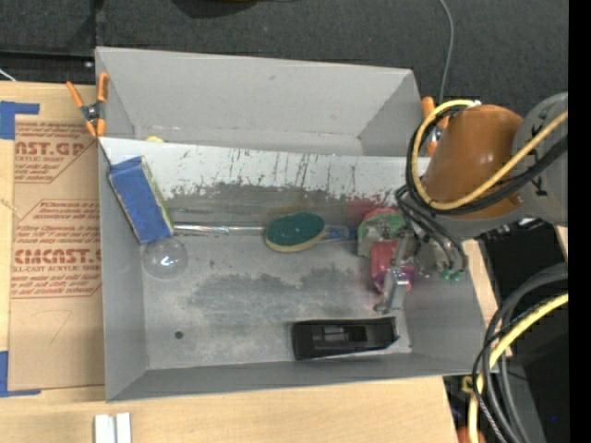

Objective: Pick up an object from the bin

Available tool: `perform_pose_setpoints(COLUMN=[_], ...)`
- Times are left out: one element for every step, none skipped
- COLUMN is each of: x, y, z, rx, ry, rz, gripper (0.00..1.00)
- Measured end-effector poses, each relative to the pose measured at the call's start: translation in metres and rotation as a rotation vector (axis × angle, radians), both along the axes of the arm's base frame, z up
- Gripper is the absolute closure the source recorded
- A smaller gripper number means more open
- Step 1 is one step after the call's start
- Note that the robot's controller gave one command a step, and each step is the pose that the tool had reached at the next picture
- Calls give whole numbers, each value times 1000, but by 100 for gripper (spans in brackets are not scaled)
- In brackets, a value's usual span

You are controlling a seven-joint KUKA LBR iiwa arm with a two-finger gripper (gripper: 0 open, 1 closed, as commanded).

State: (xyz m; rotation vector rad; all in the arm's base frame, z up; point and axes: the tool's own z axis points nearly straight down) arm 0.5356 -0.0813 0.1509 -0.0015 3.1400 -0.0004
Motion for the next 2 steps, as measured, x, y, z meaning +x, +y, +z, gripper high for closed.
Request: perform_pose_setpoints(x=[0,-34], y=[0,-7], z=[0,-44], rx=[0,3], ry=[0,-4], rz=[0,427], gripper=[0,0])
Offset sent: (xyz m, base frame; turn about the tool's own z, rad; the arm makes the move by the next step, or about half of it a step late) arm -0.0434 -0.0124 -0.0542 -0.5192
